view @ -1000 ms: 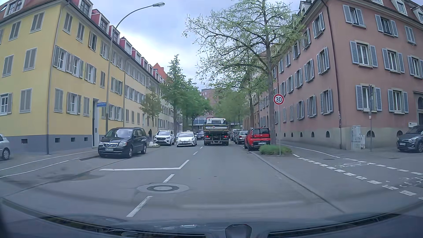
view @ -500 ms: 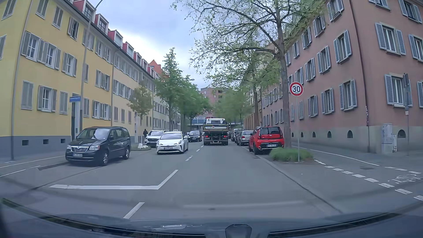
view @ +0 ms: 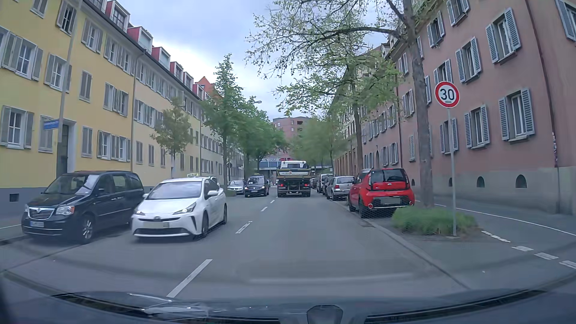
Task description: Follow the waypoints while adhering to traffic rules and regulations
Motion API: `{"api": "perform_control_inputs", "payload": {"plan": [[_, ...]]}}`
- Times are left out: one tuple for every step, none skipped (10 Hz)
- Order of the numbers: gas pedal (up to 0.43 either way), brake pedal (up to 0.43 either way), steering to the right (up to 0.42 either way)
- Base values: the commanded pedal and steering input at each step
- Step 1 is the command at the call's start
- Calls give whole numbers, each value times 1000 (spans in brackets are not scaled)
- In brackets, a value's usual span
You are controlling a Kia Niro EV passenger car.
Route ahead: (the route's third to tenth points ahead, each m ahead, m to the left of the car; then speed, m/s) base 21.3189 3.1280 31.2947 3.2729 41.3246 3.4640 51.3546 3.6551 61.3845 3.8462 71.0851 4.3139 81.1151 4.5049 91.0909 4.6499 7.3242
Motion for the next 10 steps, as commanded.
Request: {"api": "perform_control_inputs", "payload": {"plan": [[98, 0, -1], [98, 0, -1], [98, 0, -1], [98, 0, -1], [98, 0, -1], [98, 0, 0], [98, 0, -2], [98, 0, -3], [98, 0, -3], [98, 0, -3]]}}
